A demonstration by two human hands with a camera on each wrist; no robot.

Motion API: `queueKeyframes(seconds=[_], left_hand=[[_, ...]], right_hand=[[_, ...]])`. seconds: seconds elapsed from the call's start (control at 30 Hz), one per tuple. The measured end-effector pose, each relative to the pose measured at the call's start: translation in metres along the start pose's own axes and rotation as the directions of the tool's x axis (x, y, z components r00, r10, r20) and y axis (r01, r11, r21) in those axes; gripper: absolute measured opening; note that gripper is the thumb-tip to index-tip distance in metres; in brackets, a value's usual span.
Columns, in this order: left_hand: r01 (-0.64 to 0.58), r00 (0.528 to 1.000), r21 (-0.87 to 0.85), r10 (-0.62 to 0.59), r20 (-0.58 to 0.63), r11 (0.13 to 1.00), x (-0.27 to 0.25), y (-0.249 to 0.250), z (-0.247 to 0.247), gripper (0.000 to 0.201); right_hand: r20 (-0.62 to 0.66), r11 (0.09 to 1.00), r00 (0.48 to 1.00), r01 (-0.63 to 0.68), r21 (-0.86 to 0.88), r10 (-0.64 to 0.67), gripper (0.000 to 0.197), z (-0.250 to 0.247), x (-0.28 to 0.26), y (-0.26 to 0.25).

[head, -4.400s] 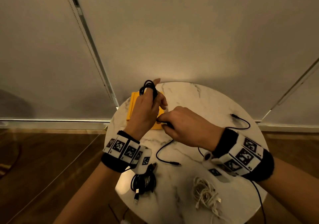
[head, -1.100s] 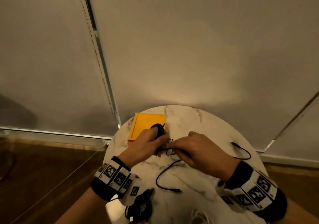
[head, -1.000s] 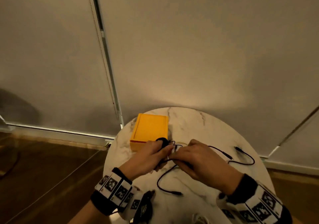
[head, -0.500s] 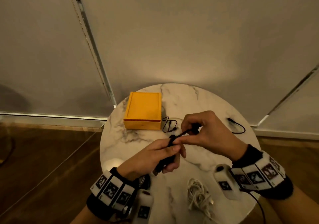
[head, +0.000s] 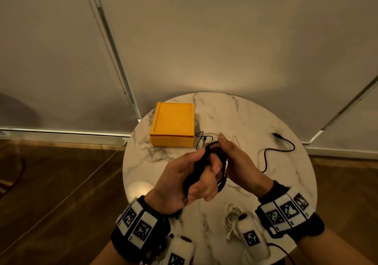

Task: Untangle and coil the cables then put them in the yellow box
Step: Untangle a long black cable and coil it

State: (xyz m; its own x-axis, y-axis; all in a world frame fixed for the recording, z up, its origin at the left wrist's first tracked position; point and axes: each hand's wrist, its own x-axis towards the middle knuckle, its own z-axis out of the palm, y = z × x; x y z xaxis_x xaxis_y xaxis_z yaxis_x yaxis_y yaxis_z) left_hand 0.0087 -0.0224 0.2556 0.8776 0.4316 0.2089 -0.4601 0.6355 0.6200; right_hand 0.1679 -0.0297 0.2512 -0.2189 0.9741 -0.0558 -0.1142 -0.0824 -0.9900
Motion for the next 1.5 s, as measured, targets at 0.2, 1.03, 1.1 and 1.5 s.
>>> queueKeyframes(seconds=[0.2, 1.03, 1.1, 1.5], left_hand=[[-0.353, 0.866, 0.122, 0.373, -0.334, 0.928, 0.014, 0.029, 0.004, 0.041], [0.28, 0.783, 0.805, 0.36, -0.507, 0.523, -0.02, -0.037, -0.056, 0.045], [0.25, 0.821, 0.79, 0.31, -0.48, 0.56, -0.017, -0.041, -0.054, 0.048], [-0.177, 0.469, 0.543, 0.555, -0.687, 0.821, -0.002, -0.021, -0.084, 0.017]], right_hand=[[0.0, 0.998, 0.999, -0.053, -0.046, 0.053, 0.044, 0.018, -0.007, 0.022], [0.345, 0.543, 0.933, 0.344, -0.766, -0.105, 0.022, 0.009, -0.024, 0.004], [0.322, 0.573, 0.939, 0.33, -0.75, -0.119, 0.02, 0.004, -0.02, -0.001], [0.405, 0.504, 0.914, 0.356, -0.787, -0.015, 0.023, 0.025, -0.026, 0.012]])
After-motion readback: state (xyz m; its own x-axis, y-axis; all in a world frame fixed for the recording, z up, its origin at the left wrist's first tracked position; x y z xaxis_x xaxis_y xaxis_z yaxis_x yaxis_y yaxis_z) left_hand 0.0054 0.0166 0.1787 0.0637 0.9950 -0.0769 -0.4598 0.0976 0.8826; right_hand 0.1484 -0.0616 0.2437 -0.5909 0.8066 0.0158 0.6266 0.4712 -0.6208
